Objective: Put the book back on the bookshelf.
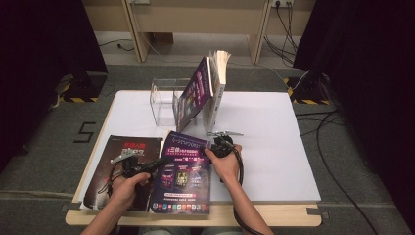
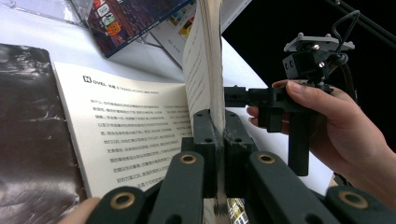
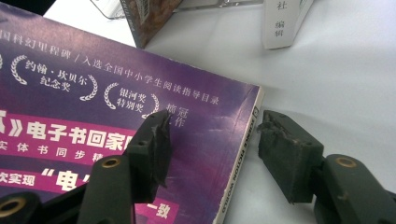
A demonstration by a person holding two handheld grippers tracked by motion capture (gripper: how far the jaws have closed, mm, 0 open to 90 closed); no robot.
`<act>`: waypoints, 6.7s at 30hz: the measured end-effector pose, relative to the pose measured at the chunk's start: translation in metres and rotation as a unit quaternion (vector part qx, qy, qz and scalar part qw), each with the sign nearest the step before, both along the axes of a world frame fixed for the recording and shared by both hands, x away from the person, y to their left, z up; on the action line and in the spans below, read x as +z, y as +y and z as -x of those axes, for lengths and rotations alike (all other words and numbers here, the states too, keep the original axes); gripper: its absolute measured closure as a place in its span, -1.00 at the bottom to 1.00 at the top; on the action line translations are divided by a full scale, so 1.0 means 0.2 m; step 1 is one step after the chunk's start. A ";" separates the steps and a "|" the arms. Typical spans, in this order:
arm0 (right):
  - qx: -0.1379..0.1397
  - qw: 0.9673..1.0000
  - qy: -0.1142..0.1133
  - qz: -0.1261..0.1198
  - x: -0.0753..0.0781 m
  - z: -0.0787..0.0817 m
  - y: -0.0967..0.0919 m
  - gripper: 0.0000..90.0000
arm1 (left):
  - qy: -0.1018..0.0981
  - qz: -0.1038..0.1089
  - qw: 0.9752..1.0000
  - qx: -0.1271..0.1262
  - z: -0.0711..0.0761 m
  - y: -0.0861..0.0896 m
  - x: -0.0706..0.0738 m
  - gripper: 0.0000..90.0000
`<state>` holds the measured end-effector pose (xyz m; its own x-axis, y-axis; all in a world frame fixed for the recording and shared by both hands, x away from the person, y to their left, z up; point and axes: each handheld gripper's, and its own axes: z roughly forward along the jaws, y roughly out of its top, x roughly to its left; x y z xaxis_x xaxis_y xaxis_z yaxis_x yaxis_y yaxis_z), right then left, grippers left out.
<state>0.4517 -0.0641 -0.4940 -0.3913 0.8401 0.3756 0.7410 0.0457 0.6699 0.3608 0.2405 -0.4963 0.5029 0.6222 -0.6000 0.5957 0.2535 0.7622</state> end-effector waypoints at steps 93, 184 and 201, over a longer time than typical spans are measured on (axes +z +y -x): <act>0.011 0.995 0.091 -0.045 0.02 -0.07 -0.01 0.40 | 0.086 -0.043 0.995 0.035 0.00 0.04 -0.10 0.91; 0.039 0.978 -0.082 -0.186 0.42 0.16 0.09 0.85 | 0.027 -0.083 0.989 0.116 0.03 0.14 0.02 -0.23; 0.027 0.975 -0.100 -0.194 0.45 0.16 0.06 0.85 | 0.022 -0.083 0.989 0.125 0.03 0.16 0.03 -0.24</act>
